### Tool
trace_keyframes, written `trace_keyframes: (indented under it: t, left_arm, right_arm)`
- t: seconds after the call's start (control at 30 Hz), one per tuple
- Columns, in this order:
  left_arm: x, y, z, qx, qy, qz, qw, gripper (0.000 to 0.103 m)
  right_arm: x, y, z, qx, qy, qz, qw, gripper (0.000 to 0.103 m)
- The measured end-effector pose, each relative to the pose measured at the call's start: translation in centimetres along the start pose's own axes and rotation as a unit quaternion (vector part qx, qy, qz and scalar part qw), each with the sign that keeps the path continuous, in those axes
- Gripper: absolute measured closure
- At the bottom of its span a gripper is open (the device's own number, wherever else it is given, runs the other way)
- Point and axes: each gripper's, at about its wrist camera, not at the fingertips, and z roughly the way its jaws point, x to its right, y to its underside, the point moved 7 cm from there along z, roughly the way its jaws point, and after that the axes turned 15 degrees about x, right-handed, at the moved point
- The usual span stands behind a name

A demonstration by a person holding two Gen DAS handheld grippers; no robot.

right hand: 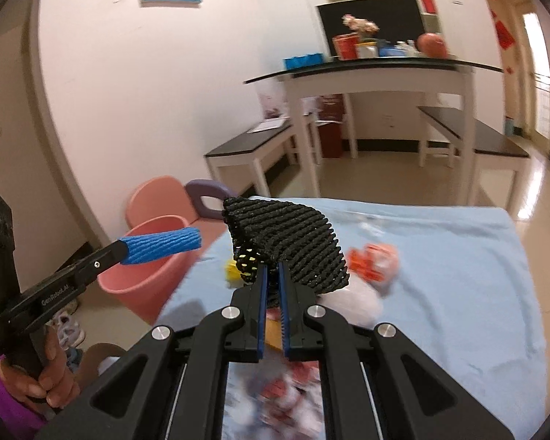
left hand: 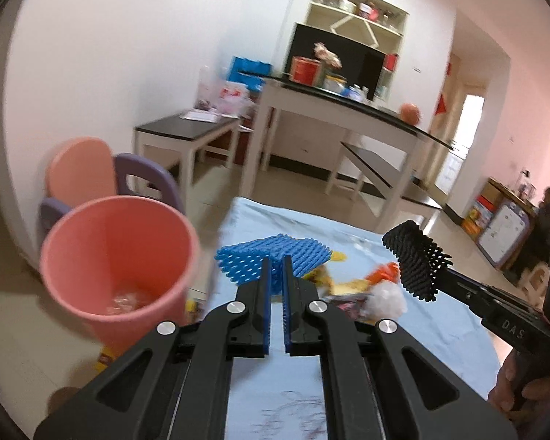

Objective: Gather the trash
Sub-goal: 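Carry the black net and blue net with both grippers over the pink bucket, then open both grippers to drop the black and blue nets into the bucket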

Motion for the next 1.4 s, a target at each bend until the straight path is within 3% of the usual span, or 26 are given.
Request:
trace_keyframes:
  t: [0.33,0.7,0.93,1.2,1.3,1.37,1.4]
  left_arm:
    - [-7.6,-0.9,-1.6,0.018,-0.081,-0.017,0.9964,0.098]
    - [-12.9,0.4,-1.5,0.003,-0.14,-0.01,0.9901,0.098]
    - [-15.4,1.8,-0.7,-0.016,-0.158,-0.015,0.9872,0.098]
    - [-16.8,2.2,0.6,-0.029,-0.151,-0.032,0.9875,0.098]
    - [-17.1,2.5,0.9,-0.038,-0.148,-0.042,0.9874,0.086]
    - [-17.1,2.5,0.8,-0.035,-0.142,-0.049,0.988,0.072]
    - [-17.1,2.4,0.7,-0.032,-0.141,-0.049,0.9883,0.071]
  right_arm:
    - [-8.7,0.1,6.1,-0.022,-0.085,-0.01,0.996,0.097]
    - [-16.9,1.6,12.0,-0.062,-0.161,-0.021,0.985,0.097]
    - [-19.1,3.4,14.8,-0.094,-0.189,-0.003,0.977,0.097]
    - [-19.1,5.1,17.0,-0.123,-0.177,0.001,0.976,0.096]
    - [-19.1,5.4,17.5,-0.126,-0.17,-0.001,0.977,0.086]
    - [-18.8,5.4,17.4,-0.126,-0.168,-0.001,0.978,0.069]
    - [-18.7,5.4,17.4,-0.123,-0.165,-0.001,0.979,0.069]
